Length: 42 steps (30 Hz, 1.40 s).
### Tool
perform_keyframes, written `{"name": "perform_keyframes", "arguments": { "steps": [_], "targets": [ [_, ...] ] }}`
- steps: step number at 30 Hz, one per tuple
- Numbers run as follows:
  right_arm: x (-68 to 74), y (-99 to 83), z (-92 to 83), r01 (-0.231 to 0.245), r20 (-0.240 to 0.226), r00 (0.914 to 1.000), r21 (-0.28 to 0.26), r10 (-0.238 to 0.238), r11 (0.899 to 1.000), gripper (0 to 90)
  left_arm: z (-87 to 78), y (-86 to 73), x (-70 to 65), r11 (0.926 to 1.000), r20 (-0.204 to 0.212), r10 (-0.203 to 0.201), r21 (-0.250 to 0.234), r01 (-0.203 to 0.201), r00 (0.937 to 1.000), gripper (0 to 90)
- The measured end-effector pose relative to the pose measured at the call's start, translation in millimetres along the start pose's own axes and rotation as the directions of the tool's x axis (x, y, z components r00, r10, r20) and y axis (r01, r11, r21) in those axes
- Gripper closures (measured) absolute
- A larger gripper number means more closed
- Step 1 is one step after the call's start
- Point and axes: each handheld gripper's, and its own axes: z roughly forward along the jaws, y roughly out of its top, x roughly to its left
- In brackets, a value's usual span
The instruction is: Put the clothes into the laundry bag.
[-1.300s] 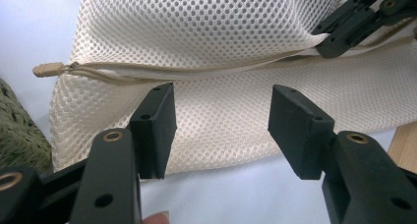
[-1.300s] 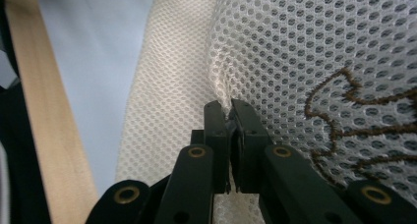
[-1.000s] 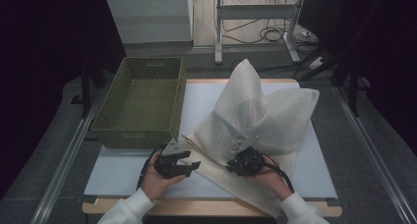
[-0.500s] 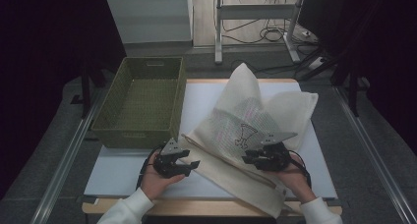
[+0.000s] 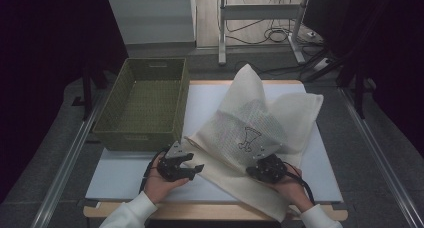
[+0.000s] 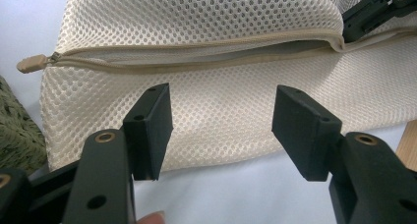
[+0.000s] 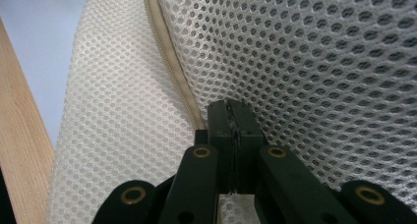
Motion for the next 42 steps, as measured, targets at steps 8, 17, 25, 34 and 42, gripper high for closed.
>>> {"name": "perform_keyframes", "arguments": {
  "steps": [8, 17, 25, 34, 42],
  "targets": [
    [9.1, 8.8, -8.1, 0.041, 0.008, 0.9991, -0.058, -0.041, 0.997, 89.1, -1.4, 0.5, 0.9, 1.0000, -0.003, -0.002, -0.005, 0.002, 1.0000, 39.6],
    [20.8, 54.7, 5.7, 0.124, 0.008, 0.9923, -0.113, -0.124, 0.986, 89.3, -2.4, 0.6, 1.0, 1.0000, -0.005, 0.002, -0.007, -0.002, 1.0000, 39.5],
    [17.7, 51.4, 29.7, 0.101, 0.007, 0.9949, -0.058, -0.101, 0.993, 89.4, -2.6, -0.6, 2.3, 1.0000, -0.010, -0.001, -0.004, 0.001, 1.0000, 39.6],
    [17.1, 50.8, 17.9, 0.086, -0.023, 0.9957, -0.122, -0.089, 0.989, 89.3, -3.9, -0.2, 1.3, 1.0000, -0.011, 0.003, -0.007, -0.003, 0.9999, 39.4],
    [5.2, 46.2, -11.2, 0.032, -0.030, 0.9988, -0.218, -0.039, 0.975, 89.3, -7.4, -0.1, 2.1, 0.9998, -0.020, -0.001, -0.019, 0.000, 0.9998, 38.3]
  ]
}}
